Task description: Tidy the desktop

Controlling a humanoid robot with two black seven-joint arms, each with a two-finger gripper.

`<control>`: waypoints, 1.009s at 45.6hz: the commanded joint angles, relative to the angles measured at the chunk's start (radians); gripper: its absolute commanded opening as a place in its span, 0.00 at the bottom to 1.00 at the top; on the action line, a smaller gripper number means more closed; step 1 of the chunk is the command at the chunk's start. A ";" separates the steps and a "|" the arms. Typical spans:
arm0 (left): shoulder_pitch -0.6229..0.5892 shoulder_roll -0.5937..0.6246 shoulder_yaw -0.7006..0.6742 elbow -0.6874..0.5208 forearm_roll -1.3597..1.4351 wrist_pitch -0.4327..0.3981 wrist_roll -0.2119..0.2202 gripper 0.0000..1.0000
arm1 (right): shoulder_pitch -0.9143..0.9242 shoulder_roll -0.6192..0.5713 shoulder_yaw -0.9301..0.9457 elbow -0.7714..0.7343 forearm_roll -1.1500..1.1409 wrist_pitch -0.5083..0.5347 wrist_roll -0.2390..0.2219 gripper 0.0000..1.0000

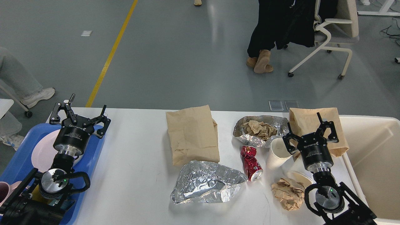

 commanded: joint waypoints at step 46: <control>-0.005 -0.081 -0.018 0.123 -0.006 -0.085 0.078 0.96 | 0.000 0.000 0.000 -0.002 0.000 -0.001 0.000 1.00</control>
